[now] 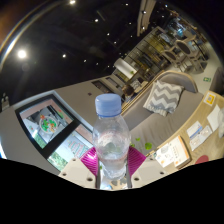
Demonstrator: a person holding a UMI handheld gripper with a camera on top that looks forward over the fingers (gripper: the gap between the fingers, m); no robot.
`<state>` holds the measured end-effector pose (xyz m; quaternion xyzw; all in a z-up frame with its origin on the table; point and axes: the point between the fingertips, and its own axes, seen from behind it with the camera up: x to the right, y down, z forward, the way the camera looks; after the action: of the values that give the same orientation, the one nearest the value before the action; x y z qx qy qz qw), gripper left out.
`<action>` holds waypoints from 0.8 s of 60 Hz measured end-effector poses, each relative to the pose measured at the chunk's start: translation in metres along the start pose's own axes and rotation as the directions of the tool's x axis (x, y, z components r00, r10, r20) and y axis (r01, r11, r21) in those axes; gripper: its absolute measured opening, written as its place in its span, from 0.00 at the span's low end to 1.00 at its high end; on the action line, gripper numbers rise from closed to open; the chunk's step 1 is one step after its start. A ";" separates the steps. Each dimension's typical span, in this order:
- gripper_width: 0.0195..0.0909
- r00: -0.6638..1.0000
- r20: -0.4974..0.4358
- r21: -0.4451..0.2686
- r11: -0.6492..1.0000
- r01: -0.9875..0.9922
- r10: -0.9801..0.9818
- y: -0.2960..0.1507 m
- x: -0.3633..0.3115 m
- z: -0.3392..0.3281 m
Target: Pour water
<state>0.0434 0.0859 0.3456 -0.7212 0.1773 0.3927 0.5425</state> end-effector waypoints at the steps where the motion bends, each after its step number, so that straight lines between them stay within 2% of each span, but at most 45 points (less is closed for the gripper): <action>1: 0.22 0.999 -0.014 0.004 0.999 0.048 -0.048 -0.007 0.004 -0.004; 9: 0.22 0.909 -0.161 -0.011 0.922 0.387 -0.383 -0.045 0.065 -0.031; 14: 0.21 0.811 -0.243 -0.085 0.845 0.528 -0.532 -0.050 0.117 -0.038; 20: 0.22 0.724 -0.294 -0.185 0.780 0.597 -0.624 -0.034 0.180 -0.045; 27: 0.22 0.669 -0.297 -0.278 0.732 0.621 -0.681 -0.003 0.245 -0.051; 36: 0.22 0.684 -0.273 -0.343 0.733 0.588 -0.677 0.037 0.289 -0.043; 45: 0.22 0.680 -0.259 -0.399 0.718 0.571 -0.685 0.069 0.319 -0.050; 48: 0.22 0.678 -0.260 -0.373 0.719 0.587 -0.688 0.068 0.318 -0.052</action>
<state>0.2168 0.0683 0.0661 -0.8630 -0.0387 0.0485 0.5014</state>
